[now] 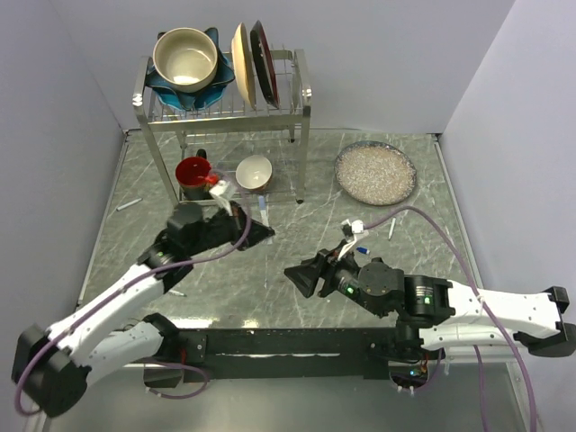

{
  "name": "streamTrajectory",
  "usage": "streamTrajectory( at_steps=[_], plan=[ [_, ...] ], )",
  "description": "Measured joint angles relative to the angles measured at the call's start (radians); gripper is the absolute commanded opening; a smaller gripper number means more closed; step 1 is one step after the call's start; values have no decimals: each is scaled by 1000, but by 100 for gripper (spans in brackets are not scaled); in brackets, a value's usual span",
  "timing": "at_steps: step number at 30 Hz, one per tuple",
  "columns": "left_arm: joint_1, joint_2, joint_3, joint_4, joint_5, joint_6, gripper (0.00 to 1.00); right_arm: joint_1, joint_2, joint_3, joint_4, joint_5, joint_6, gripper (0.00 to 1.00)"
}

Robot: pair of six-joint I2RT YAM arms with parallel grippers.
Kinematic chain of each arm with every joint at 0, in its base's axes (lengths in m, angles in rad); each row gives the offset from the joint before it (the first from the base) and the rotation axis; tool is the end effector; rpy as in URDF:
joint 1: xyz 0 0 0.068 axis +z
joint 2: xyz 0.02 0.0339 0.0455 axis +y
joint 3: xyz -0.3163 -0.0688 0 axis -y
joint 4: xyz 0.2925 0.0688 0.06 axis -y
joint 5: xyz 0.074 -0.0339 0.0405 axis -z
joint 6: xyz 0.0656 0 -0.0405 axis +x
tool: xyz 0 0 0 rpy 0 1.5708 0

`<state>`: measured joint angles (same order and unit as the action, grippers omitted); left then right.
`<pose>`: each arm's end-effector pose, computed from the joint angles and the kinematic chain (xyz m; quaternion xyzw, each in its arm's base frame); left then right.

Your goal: Insert the pens into the pen caps

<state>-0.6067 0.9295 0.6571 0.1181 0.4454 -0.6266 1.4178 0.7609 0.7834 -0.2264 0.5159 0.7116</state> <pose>0.1977 -0.1716 0.3256 0.1363 0.7421 -0.5038 0.4206 0.0640 0.2030 0.3716 -0.1081 0.7592 0.4381 0.4690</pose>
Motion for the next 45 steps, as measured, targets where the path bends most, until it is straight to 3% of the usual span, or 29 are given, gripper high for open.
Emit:
streamTrajectory(
  at_steps=[6, 11, 21, 28, 34, 39, 45],
  plan=[
    [-144, 263, 2, -54, -214, -94, 9, 0, -87, -60, -46, 33, 50, 66],
    [-164, 462, 3, -86, -284, -183, 15, 0, -111, -85, -96, 55, 80, 66],
    [-220, 547, 3, -163, -384, -301, 34, 0, -129, -92, -138, 85, 110, 67],
    [-253, 541, 3, -217, -452, -315, 38, 0, -118, -92, -161, 113, 123, 66],
    [-257, 439, 1, -286, -493, -299, 54, -45, -68, -92, -190, 145, 132, 63],
    [-257, 207, 21, -342, -529, -227, 96, -327, 6, -92, -190, 43, 95, 61],
    [-257, 2, 116, -422, -589, -128, 100, -602, 90, -80, -195, -37, 48, 57]
  ],
)
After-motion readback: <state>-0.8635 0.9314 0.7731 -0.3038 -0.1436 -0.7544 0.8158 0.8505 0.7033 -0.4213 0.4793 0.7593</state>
